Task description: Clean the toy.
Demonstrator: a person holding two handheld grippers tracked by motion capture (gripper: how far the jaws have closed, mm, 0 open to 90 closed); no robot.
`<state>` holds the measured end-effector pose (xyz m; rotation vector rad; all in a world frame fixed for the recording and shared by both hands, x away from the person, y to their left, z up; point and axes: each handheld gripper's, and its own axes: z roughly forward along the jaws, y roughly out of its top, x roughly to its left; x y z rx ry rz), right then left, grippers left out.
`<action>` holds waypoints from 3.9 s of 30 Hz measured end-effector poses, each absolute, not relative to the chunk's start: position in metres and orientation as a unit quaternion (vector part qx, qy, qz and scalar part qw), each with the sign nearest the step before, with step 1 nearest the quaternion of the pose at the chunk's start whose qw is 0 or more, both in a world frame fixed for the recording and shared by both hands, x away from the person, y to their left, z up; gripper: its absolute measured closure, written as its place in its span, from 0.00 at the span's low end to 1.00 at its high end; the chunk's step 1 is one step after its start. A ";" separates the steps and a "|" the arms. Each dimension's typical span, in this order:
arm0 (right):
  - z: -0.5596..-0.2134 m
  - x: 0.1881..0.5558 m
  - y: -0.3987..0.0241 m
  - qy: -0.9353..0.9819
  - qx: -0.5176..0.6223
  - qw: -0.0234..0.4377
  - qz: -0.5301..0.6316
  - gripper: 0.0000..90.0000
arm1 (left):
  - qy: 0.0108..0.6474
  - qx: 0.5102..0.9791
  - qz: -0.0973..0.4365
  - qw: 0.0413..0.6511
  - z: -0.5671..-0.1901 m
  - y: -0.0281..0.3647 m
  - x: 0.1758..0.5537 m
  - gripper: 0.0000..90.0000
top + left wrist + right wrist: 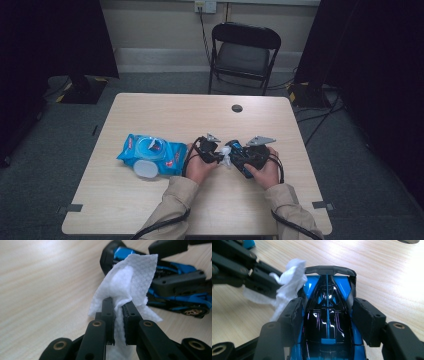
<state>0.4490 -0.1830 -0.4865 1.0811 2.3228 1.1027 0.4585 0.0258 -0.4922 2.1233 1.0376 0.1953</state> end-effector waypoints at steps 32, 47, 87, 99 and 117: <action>-0.486 0.449 -0.182 0.821 0.383 0.176 0.385 0.47 | 0.353 0.849 0.033 0.391 -0.494 -0.006 0.422 0.91; -0.487 0.449 -0.183 0.818 0.383 0.175 0.391 0.47 | 0.312 0.866 0.017 0.390 -0.492 -0.027 0.401 0.91; -0.482 0.425 -0.218 0.812 0.379 0.156 0.415 0.29 | 0.286 0.872 0.007 0.397 -0.486 -0.019 0.390 0.90; -0.473 0.394 -0.253 0.800 0.386 0.164 0.429 0.31 | 0.262 0.882 0.006 0.391 -0.481 -0.038 0.391 0.90; -0.471 0.354 -0.288 0.800 0.384 0.155 0.434 0.40 | 0.217 0.890 0.012 0.400 -0.479 -0.073 0.392 0.76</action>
